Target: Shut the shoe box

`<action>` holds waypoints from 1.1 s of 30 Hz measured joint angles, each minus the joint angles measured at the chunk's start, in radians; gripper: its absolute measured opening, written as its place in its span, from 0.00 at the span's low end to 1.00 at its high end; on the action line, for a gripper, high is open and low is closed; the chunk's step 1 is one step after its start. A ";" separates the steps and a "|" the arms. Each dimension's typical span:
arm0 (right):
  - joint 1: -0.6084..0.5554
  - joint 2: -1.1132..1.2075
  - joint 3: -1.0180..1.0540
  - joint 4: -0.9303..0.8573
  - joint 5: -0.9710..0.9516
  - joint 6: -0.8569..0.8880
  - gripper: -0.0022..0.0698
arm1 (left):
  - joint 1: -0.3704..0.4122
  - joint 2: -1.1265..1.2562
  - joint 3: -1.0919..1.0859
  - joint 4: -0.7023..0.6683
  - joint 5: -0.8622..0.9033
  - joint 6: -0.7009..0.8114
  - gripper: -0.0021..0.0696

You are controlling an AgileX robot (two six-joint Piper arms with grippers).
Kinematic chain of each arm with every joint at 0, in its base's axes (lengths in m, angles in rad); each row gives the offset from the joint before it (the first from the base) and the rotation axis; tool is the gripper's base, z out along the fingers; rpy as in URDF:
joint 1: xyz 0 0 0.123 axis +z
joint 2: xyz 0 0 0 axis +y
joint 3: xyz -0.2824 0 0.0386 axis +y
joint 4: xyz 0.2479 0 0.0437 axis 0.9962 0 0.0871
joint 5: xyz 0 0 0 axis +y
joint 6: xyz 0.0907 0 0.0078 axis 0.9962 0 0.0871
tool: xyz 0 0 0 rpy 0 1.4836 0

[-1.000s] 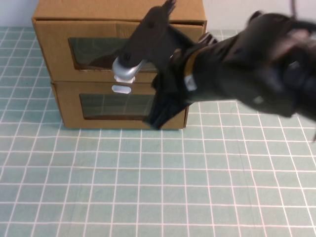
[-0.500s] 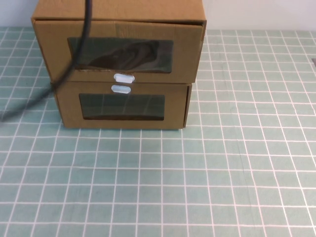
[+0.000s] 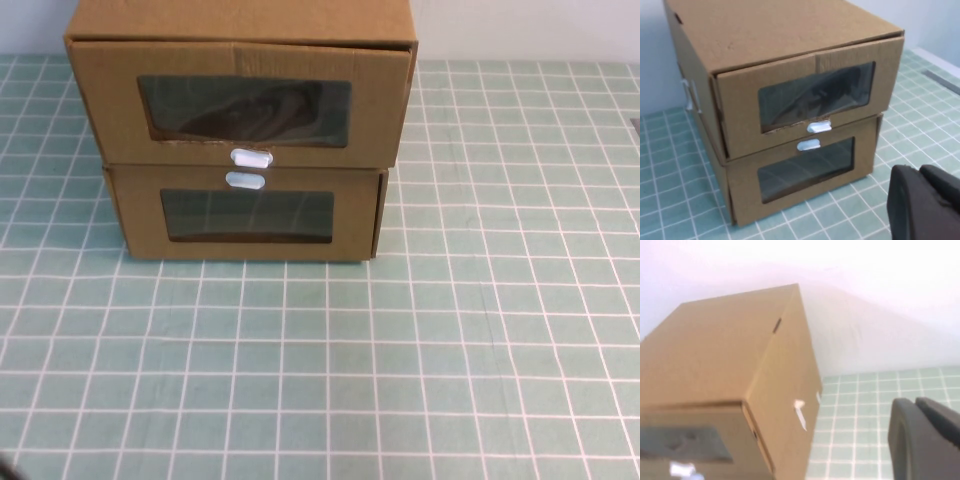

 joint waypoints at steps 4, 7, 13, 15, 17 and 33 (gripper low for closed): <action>0.000 -0.167 0.196 0.000 -0.015 -0.049 0.01 | 0.000 -0.120 0.139 0.000 -0.067 0.000 0.02; 0.000 -0.279 0.331 -0.003 -0.011 -0.068 0.01 | 0.000 -0.171 0.220 0.000 -0.079 0.000 0.02; 0.000 -0.450 0.541 -0.026 -0.081 -0.079 0.01 | 0.000 -0.182 0.319 -0.006 -0.117 -0.010 0.02; 0.000 -0.482 0.583 -0.026 -0.098 -0.079 0.01 | 0.000 -0.182 0.328 -0.007 -0.140 -0.011 0.02; 0.000 -0.494 0.607 -0.026 -0.108 -0.079 0.01 | 0.000 -0.182 0.332 -0.007 -0.165 -0.013 0.02; -0.002 -0.497 0.634 -0.026 -0.055 -0.079 0.01 | 0.000 -0.182 0.337 -0.008 -0.186 -0.013 0.02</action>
